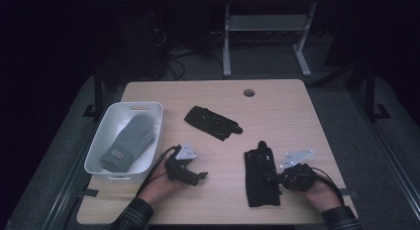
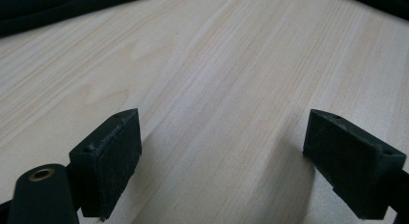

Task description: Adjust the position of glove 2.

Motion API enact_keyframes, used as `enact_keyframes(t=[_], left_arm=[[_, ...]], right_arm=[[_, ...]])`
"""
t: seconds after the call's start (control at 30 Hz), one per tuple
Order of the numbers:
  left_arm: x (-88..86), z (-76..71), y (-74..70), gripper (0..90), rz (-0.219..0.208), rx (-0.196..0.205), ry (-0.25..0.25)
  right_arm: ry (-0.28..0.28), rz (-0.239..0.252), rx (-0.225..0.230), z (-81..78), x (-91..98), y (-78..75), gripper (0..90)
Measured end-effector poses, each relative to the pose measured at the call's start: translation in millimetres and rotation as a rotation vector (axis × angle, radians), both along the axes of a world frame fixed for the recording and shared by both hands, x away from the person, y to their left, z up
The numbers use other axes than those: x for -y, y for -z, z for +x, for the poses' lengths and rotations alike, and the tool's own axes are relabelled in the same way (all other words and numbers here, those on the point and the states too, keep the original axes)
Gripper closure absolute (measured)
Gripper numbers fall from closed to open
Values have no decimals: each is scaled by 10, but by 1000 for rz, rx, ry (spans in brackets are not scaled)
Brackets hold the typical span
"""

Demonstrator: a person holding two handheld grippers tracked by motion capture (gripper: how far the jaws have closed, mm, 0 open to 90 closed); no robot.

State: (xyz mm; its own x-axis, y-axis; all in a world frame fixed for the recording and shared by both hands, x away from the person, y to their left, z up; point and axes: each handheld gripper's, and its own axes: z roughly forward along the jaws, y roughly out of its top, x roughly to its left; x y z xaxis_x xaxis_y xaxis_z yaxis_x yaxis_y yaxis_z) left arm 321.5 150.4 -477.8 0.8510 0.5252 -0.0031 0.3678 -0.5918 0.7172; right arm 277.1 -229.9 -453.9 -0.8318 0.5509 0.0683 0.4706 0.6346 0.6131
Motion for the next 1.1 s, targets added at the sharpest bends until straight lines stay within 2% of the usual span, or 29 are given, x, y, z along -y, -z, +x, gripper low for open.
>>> enact_keyframes(t=[0.1, 0.17, 0.23, 0.27, 0.37, 0.5, 0.53, 0.67, 0.73, 0.77, 0.83, 0.9, 0.93, 1.0, 1.1], left_arm=[[0, 1, 0, 124, -1, -1, 1], [0, 1, 0, 124, -1, -1, 1], [0, 1, 0, 124, -1, -1, 1], [0, 1, 0, 124, -1, -1, 1], [0, 1, 0, 124, 0, -1, 1], [0, 4, 0, 124, 0, 0, 5], [-1, 5, 0, 124, 0, 1, 6], [-1, 12, -2, 124, 3, 4, 9], [15, 16, -21, 135, 16, -5, -6], [20, 21, -36, 156, 21, -7, -9], [25, 35, -75, 319, 30, -4, -5], [52, 72, -97, 443, 41, -8, -20], [72, 102, -120, 496, 44, -11, -33], [116, 171, -175, 664, 53, 2, -45], [188, 274, -221, 840, 61, 4, -55]], right_arm=[[36, 35, 40, 20, 60, -46, 836], [73, 37, 79, 38, 116, -59, 777], [113, 40, 84, 74, 188, -45, 684], [152, 29, 102, 103, 235, -24, 632], [227, 12, 112, 166, 345, 42, 472], [302, -15, 108, 233, 467, 145, 333], [312, -9, 111, 249, 491, 164, 289], [346, 35, 122, 282, 567, 220, 211], [357, 65, 110, 296, 604, 251, 185], [359, 74, 118, 296, 618, 266, 164], [361, 85, 128, 295, 637, 287, 143], [363, 83, 128, 297, 638, 287, 138], [363, 83, 128, 298, 638, 288, 138], [364, 83, 128, 297, 637, 288, 138], [363, 83, 128, 298, 637, 288, 135]])
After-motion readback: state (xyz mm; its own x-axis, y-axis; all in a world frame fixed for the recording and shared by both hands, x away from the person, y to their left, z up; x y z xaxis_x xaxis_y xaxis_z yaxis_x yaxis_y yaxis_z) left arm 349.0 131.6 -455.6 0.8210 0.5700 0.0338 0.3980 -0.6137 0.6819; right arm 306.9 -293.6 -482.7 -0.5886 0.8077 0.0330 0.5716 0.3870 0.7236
